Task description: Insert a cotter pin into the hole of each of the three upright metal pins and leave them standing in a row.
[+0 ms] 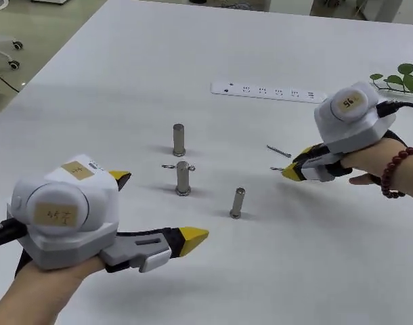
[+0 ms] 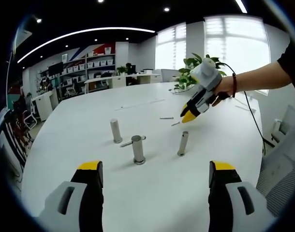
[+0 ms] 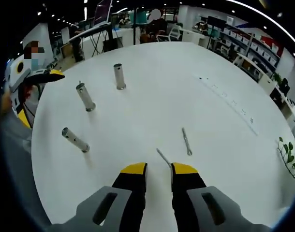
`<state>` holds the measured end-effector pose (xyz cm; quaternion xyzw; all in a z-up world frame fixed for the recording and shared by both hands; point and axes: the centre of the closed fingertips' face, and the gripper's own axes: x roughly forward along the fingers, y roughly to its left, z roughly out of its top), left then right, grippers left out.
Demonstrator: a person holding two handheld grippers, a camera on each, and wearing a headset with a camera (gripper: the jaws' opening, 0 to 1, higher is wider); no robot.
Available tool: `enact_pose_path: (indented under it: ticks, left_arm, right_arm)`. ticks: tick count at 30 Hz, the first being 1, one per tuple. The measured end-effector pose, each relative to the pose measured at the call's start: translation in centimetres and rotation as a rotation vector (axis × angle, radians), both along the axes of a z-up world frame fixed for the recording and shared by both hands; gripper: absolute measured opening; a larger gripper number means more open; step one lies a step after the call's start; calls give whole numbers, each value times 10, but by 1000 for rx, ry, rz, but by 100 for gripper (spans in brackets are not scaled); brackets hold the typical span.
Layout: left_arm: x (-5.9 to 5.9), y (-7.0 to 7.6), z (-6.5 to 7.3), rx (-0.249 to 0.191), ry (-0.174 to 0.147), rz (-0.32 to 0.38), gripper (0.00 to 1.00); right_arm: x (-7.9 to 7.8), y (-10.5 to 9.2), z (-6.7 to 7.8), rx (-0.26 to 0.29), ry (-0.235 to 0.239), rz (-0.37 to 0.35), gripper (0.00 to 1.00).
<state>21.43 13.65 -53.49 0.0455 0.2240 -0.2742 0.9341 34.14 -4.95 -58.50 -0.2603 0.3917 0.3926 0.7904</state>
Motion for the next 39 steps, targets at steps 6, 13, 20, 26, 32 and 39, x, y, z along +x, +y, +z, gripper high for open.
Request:
enact_pose_path:
  ticks: [6, 13, 20, 26, 32, 39]
  left_arm:
    - [0, 2, -1, 8, 3, 3, 89]
    - [0, 2, -3, 9, 11, 5, 89]
    - [1, 3, -5, 13, 12, 7, 88]
    - [0, 1, -7, 23, 18, -5, 87]
    - [0, 1, -7, 23, 15, -11, 86]
    - [0, -1, -8, 25, 19, -23, 83]
  right_arm:
    - [4, 1, -6, -43, 32, 55, 12]
    - [18, -2, -15, -35, 75, 61, 10]
    - [18, -4, -25, -52, 110, 84, 9]
    - [21, -5, -29, -72, 129, 114, 8]
    - [18, -5, -27, -96, 131, 130, 4]
    - [13, -4, -27, -130, 113, 165, 0]
